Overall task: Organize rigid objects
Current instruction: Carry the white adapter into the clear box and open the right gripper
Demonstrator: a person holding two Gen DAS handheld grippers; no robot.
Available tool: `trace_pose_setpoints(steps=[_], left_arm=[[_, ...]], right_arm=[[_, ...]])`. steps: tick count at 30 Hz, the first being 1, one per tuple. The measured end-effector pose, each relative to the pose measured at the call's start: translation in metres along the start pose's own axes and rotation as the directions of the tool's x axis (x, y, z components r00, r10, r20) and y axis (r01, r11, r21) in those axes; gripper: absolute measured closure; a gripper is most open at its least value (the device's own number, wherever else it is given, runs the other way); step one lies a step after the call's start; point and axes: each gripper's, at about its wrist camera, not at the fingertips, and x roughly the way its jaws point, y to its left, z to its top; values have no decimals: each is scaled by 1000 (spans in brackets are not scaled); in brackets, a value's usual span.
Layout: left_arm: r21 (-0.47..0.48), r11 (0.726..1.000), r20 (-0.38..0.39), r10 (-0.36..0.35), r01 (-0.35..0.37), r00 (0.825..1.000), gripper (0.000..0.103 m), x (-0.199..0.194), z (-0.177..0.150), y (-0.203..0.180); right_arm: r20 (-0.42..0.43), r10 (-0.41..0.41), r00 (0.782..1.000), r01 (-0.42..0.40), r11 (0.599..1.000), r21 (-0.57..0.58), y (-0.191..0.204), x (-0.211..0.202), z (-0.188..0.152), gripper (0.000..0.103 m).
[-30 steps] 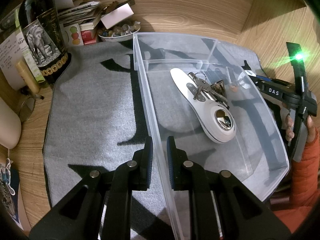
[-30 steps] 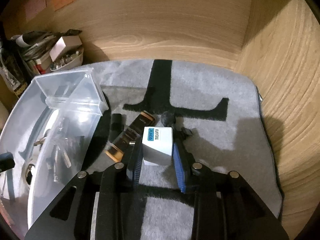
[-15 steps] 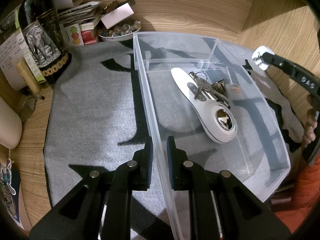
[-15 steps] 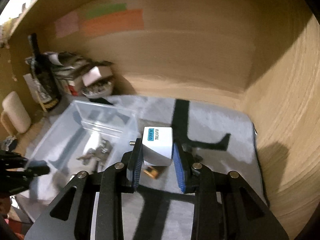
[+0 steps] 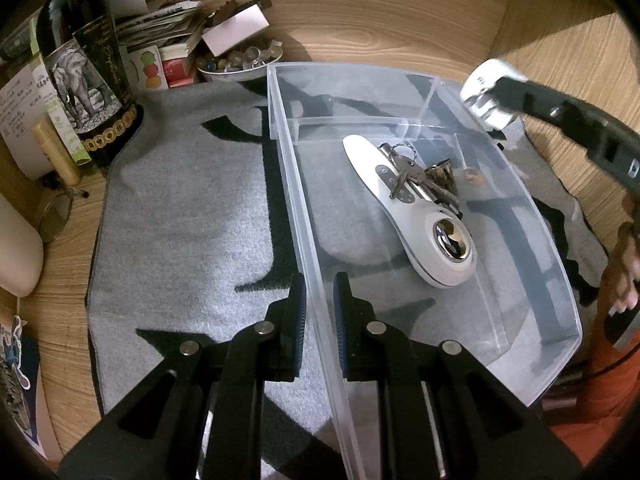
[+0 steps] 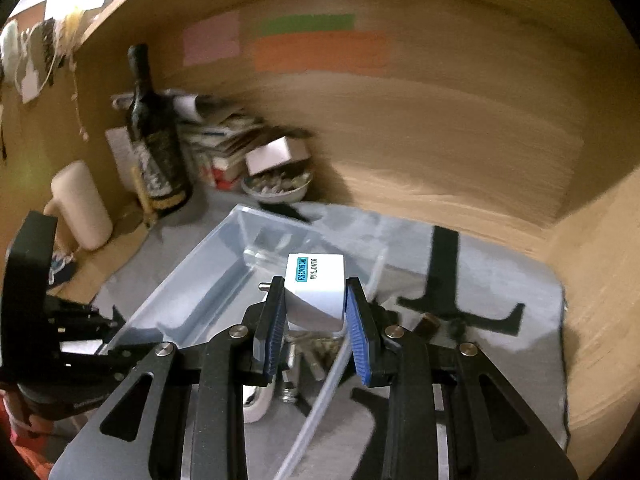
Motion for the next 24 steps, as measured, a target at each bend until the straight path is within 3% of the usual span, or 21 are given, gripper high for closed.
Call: trace_pose_setpoints(steps=[12,20,24], left_arm=[[-2,1000,4,-1,1,1000,89,1,0,0],[1,1000,4,0,0,1000,89,1,0,1],[1,1000,4,0,0,1000,89,1,0,0]], right_arm=[[-159,6,987,-15,998,-58,7,39,-12,76],[-180,6,984,-19,997,-69,10,43,-13,75],[-155,-3,988,-8,998,-69,9,36,-10,66]])
